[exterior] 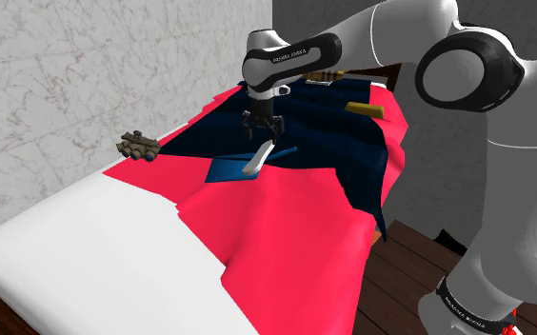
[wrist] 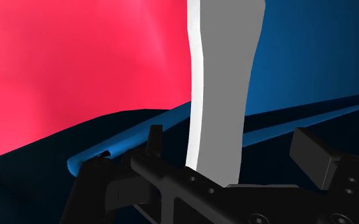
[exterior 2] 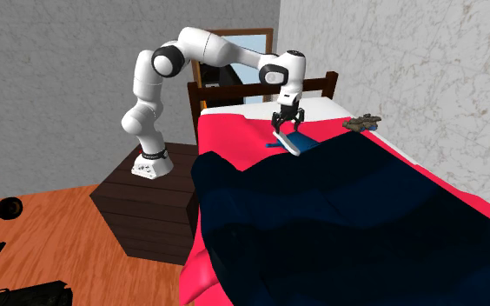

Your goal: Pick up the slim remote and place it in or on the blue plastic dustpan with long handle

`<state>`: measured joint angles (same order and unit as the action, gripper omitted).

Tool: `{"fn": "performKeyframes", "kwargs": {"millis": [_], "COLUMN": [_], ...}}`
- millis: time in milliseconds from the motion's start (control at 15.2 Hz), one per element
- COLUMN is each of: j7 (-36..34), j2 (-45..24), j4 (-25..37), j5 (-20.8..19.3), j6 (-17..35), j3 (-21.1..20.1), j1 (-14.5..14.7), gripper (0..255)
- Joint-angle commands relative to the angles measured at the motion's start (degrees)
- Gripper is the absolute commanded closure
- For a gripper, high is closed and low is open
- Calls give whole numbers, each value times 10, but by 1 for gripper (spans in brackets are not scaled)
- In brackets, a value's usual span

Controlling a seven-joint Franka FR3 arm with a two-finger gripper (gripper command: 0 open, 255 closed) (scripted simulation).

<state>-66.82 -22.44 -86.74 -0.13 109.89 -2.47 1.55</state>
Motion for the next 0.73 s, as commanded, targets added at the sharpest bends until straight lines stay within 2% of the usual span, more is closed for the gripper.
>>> {"fn": "performKeyframes", "kwargs": {"millis": [0, 132, 660], "j7": [0, 0, 0], "j2": [3, 6, 6], "j4": [26, 56, 56], "j5": [0, 0, 0], "j6": [-29, -62, -62], "j3": [0, 0, 0], "j1": [0, 0, 0], "gripper": [0, 0, 0]}}
